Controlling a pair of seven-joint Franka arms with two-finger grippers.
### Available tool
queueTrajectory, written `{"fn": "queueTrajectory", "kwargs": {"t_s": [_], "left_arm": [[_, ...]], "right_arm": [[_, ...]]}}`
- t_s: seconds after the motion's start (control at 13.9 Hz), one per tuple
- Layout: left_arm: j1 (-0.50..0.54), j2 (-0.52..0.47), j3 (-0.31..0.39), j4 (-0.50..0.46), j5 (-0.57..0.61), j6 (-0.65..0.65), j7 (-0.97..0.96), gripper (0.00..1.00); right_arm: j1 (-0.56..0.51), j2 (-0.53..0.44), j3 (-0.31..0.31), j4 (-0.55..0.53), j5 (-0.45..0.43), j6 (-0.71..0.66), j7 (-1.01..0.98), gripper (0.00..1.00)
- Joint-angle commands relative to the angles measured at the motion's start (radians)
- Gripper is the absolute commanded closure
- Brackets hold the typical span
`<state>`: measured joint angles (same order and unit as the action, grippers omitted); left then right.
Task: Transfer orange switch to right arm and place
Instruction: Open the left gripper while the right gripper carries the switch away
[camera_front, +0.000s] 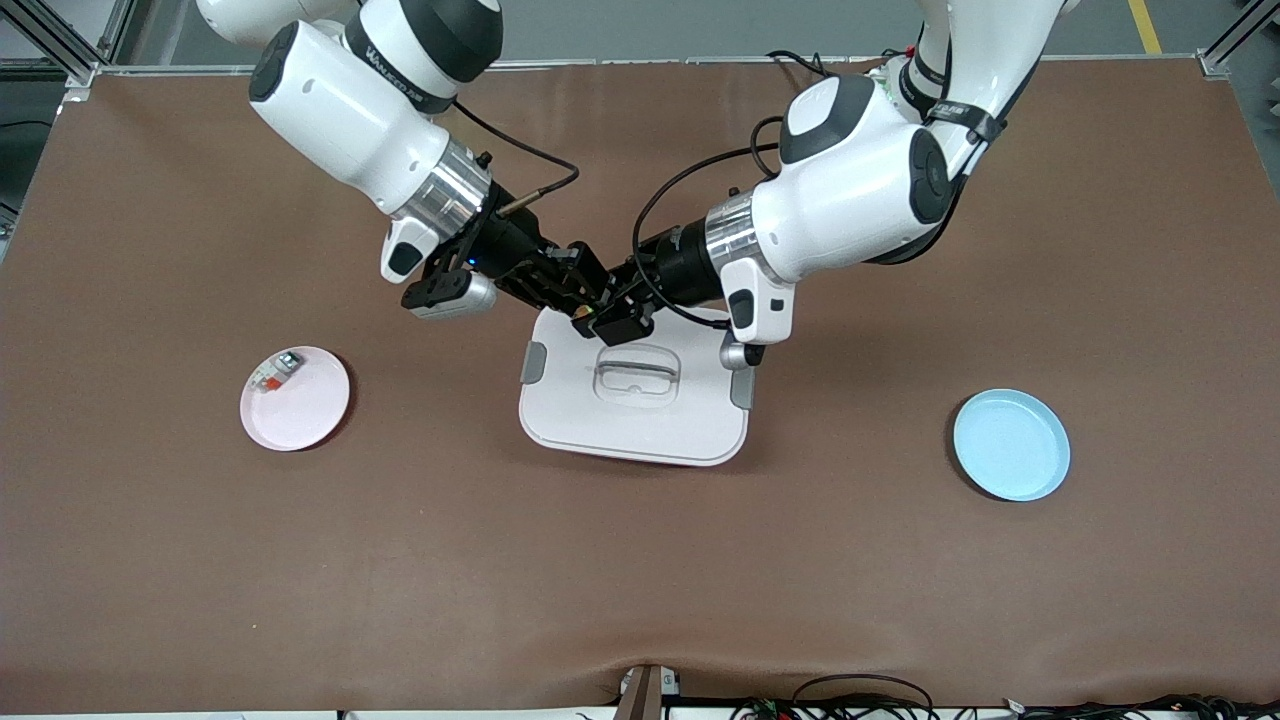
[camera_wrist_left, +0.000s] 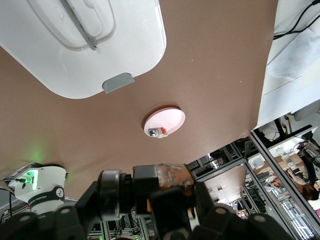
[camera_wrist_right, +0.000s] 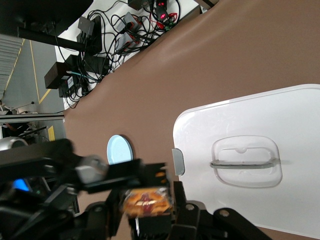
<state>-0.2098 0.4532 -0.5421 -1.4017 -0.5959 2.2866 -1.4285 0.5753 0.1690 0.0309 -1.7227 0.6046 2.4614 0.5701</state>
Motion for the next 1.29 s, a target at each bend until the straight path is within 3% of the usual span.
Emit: {"fn": "queueTrajectory", "kwargs": {"t_s": [0.0,0.5,0.65,0.93,1.22], "left_arm": [[0.035,-0.037,0.005,0.009,0.048,-0.004,-0.004,0.00],[0.151,-0.068,0.005,0.009,0.290,-0.024,-0.004,0.00],[0.193,-0.070,0.005,0.010,0.429,-0.045,0.002,0.00],[0.253,-0.076,0.005,0.009,0.660,-0.182,0.130,0.00],[0.381,-0.143,0.002,0.006,0.766,-0.458,0.515,0.00]], "right_arm": [[0.002,0.010,-0.006,0.015,0.009,-0.010,0.019,1.00],[-0.070,-0.017,-0.014,0.015,0.003,-0.195,-0.080,1.00],[-0.110,-0.037,-0.016,0.012,-0.008,-0.278,-0.153,1.00],[-0.170,-0.072,-0.014,0.015,-0.262,-0.467,-0.317,1.00],[-0.239,-0.088,-0.014,0.014,-0.439,-0.602,-0.544,1.00]]}}
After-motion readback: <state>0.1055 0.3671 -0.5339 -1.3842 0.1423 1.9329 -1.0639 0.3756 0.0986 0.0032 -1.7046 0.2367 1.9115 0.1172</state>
